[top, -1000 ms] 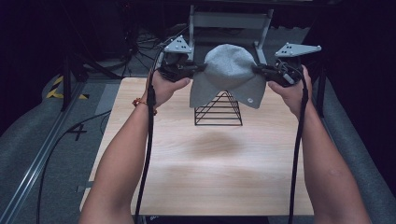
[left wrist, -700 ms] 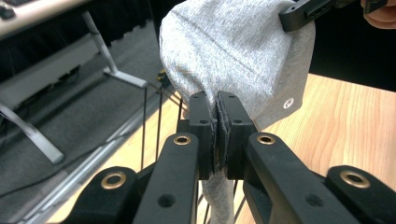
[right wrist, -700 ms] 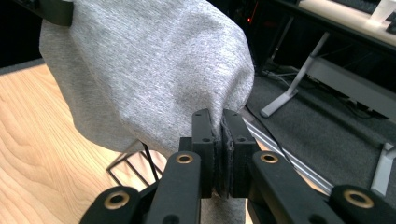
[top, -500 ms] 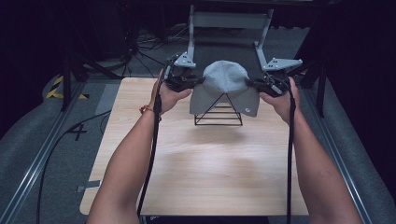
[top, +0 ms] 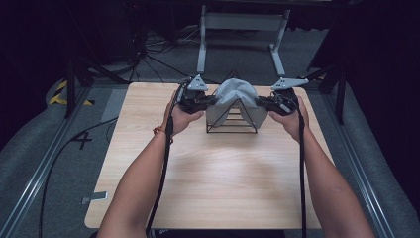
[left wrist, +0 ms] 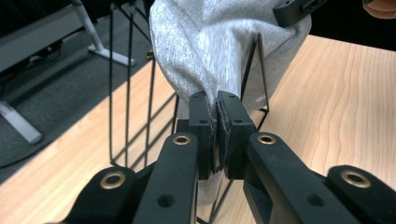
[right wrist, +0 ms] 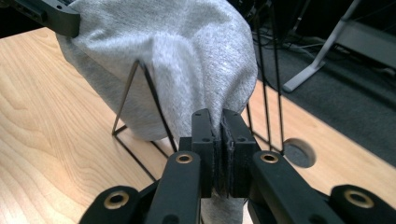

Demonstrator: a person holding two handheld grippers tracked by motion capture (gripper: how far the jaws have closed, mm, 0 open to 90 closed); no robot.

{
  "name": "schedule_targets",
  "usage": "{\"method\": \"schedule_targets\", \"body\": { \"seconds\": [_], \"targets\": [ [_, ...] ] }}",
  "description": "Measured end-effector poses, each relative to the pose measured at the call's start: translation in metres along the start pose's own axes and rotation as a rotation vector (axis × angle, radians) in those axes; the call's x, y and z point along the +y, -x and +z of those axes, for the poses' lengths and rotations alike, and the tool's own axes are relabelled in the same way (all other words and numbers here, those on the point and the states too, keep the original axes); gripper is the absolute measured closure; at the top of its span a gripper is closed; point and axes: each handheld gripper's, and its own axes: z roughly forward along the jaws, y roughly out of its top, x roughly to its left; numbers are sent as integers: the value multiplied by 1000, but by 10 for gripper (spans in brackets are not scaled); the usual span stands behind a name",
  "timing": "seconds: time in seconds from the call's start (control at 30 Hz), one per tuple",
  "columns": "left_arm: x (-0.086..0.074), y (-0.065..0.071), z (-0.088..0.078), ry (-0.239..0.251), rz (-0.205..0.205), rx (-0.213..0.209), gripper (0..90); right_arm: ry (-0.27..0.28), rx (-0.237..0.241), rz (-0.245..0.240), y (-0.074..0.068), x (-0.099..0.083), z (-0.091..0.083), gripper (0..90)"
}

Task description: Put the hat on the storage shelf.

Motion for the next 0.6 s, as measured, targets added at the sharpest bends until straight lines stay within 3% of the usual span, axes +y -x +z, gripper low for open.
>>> {"method": "schedule_targets", "body": {
  "seconds": [0.17,0.3,0.43,0.53,0.6],
  "targets": [
    [-7,2,5,18,-20,-5,851,-11,-2,8,-3,-11,10,849],
    [-6,0,-4,50,-24,0,846,10,-7,14,-5,-12,9,843],
    [3,4,-21,93,12,-1,884,49,-4,17,-4,-7,-2,843],
    [7,9,-28,86,61,8,890,63,-11,2,-4,-3,-8,846],
    [7,11,-29,80,72,8,891,71,-8,0,-5,-1,-12,846]
  ]
}}
